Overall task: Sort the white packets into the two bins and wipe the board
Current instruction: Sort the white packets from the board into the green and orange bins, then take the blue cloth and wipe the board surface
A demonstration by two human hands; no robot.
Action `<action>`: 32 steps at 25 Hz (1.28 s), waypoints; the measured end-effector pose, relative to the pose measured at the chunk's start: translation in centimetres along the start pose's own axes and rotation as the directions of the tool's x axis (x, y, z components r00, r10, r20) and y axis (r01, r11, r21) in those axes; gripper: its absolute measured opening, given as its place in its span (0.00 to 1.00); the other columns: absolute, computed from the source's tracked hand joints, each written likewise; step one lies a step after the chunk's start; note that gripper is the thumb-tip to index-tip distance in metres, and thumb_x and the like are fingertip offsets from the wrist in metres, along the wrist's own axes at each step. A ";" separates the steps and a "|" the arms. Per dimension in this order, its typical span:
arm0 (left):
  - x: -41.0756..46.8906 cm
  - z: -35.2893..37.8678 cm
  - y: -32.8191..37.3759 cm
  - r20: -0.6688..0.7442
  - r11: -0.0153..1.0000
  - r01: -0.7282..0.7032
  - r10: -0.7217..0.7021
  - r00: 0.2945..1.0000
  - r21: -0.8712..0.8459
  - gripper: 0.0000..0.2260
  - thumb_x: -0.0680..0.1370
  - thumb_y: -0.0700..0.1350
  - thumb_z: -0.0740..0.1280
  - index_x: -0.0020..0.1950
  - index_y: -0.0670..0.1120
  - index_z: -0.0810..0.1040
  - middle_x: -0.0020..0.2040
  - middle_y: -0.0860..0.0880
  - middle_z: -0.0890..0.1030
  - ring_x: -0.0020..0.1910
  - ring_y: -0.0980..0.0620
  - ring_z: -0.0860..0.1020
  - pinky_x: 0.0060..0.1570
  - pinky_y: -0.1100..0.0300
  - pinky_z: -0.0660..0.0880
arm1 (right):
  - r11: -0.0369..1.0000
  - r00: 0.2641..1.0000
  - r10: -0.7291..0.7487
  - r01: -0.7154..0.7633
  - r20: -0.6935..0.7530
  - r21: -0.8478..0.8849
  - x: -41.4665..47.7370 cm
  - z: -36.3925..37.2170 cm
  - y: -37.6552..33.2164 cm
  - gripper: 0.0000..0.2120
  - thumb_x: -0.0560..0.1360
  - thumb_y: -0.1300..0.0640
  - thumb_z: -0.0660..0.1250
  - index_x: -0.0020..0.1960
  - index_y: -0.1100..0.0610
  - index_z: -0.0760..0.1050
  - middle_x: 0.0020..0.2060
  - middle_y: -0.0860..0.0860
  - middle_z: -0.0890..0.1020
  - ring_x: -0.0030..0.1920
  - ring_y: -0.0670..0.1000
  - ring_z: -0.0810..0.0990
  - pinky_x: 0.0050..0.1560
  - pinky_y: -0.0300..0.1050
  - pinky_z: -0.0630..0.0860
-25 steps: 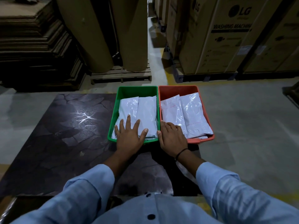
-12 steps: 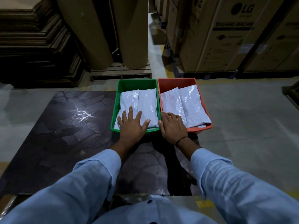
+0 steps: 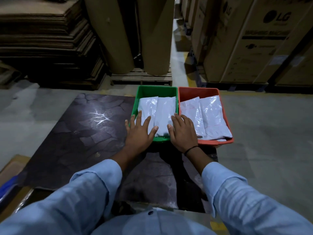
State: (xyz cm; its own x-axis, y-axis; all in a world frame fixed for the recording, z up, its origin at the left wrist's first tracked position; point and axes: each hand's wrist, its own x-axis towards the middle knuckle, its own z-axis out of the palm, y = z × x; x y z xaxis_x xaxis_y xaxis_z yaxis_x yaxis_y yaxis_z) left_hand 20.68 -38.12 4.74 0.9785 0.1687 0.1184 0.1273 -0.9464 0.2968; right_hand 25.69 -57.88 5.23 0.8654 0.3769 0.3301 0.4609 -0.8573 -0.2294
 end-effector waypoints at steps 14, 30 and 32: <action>-8.3 -6.6 -22.1 -0.120 0.946 0.315 -0.304 0.945 0.082 0.31 0.79 0.68 0.48 0.78 0.56 0.66 0.81 0.44 0.59 0.78 0.38 0.59 0.75 0.34 0.51 | 0.928 0.935 -0.353 0.346 0.030 0.138 2.6 7.6 -23.2 0.21 0.80 0.47 0.59 0.65 0.59 0.77 0.65 0.57 0.78 0.66 0.60 0.74 0.69 0.58 0.66; -26.2 -11.8 -57.4 -0.001 0.767 0.635 -0.638 0.770 0.093 0.32 0.78 0.66 0.47 0.75 0.53 0.71 0.78 0.42 0.66 0.73 0.36 0.67 0.72 0.34 0.59 | 0.856 0.805 -0.509 0.435 0.304 0.280 -1.2 22.0 -58.2 0.20 0.79 0.46 0.57 0.64 0.54 0.75 0.64 0.53 0.78 0.64 0.57 0.73 0.65 0.54 0.68; -28.0 -11.8 -59.1 0.028 0.739 0.667 -0.672 0.740 0.099 0.31 0.78 0.66 0.48 0.75 0.54 0.68 0.79 0.43 0.65 0.75 0.37 0.65 0.73 0.34 0.58 | 0.837 0.780 -0.542 0.466 0.314 0.286 -1.5 23.3 -60.0 0.19 0.78 0.48 0.60 0.64 0.55 0.76 0.62 0.54 0.79 0.62 0.58 0.74 0.63 0.54 0.70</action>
State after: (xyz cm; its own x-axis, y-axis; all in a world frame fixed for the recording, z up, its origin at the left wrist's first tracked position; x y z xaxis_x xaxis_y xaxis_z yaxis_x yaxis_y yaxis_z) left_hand -16.13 16.38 -4.89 0.6435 0.7528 -0.1386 0.7624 -0.6140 0.2044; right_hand 1.27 1.15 -2.81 0.4869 0.8683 0.0945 0.8456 -0.4415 -0.3002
